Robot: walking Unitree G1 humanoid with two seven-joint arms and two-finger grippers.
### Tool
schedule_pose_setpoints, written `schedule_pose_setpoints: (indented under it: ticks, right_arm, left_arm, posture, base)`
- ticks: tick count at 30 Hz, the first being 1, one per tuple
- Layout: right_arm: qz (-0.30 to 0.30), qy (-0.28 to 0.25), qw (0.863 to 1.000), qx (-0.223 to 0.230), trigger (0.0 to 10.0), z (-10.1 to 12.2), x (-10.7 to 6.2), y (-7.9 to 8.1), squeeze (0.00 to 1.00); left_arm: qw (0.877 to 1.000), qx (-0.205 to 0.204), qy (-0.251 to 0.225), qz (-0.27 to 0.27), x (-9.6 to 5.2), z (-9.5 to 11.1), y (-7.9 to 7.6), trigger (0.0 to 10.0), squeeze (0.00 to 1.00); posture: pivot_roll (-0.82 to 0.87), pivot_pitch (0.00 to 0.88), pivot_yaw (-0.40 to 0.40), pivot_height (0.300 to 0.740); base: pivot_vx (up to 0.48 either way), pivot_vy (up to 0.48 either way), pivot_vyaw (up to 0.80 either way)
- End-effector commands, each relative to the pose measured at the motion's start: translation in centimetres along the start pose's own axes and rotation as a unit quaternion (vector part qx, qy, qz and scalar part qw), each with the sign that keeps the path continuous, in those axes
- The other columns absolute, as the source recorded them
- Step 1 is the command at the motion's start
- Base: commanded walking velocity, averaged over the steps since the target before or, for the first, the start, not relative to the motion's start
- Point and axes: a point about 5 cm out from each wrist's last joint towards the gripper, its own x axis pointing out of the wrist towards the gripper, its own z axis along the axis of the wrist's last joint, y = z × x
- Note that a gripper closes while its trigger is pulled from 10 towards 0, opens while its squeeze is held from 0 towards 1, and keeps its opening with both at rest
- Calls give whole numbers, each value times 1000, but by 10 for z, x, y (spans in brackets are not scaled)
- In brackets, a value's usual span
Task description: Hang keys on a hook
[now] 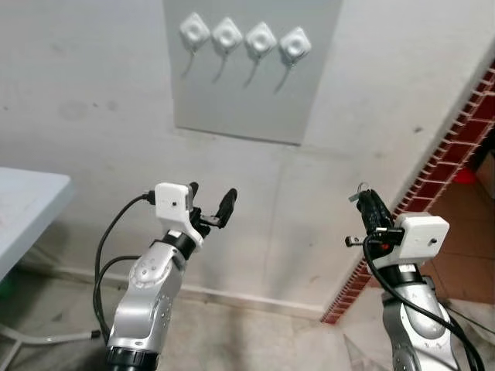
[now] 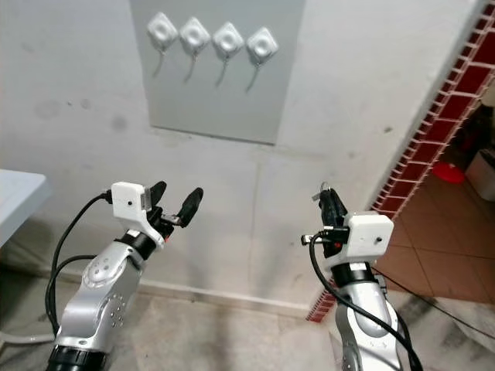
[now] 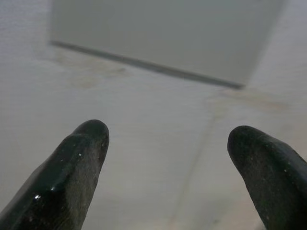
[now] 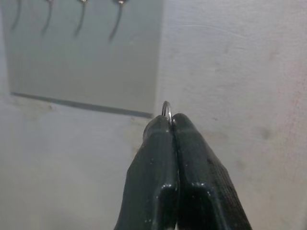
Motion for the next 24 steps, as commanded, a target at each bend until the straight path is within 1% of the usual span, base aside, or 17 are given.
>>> schedule_pose_setpoints:
  ticks: [1, 4, 6, 11, 15, 18, 19, 21, 24]
  right_arm:
    - [-9, 6, 1000, -7, 10000, -1, -3, -7, 0]
    - [-8, 6, 1000, -7, 10000, -1, -3, -7, 0]
    - [-6, 8, 1000, -8, 10000, -1, -2, -7, 0]
    - [0, 13, 1000, -10, 10000, -2, 0, -6, 0]
    - [7, 17, 1000, -12, 10000, -2, 3, -6, 0]
    - [15, 18, 1000, -11, 10000, -2, 5, -5, 0]
    - [23, 17, 1000, -8, 10000, -2, 9, -3, 0]
    - [28, 15, 999, -8, 10000, -1, 11, -3, 0]
    - [39, 2, 999, -9, 10000, 4, 23, -2, 0]
  left_arm:
    - [1000, -9, -1, -16, 4, 0, -11, 10000, 0]
    - [1000, -8, -4, -16, 4, 1, -11, 10000, 0]
    - [1000, -9, 3, -6, 5, 0, -11, 10000, 0]
    - [1000, -14, 2, -12, 6, 1, -14, 10000, 0]
    - [1000, -18, 1, -23, 8, 3, -19, 10000, 0]
    - [999, -8, -2, -36, 10, 5, -23, 10000, 0]
    - [999, -7, -4, -49, 11, 7, -27, 10000, 0]
    - [999, -7, -7, -53, 12, 8, -29, 10000, 0]
    - [997, 0, -15, -69, 18, 15, -34, 10000, 0]
  posture:
    - [-21, 28, -73, 714]
    - [-21, 28, -71, 714]
    - [-20, 31, -72, 714]
    - [-23, 40, -72, 714]
    - [-20, 48, -72, 714]
    - [-20, 50, -71, 714]
    - [-21, 52, -71, 714]
    - [-22, 53, -69, 714]
    - [-21, 57, -70, 714]
  base:
    - [345, 0, 0]
    - [334, 0, 0]
    - [0, 0, 0]
    - [0, 0, 0]
    - [0, 0, 0]
    - [0, 0, 0]
    - [0, 0, 0]
    - [0, 0, 0]
    - [0, 0, 0]
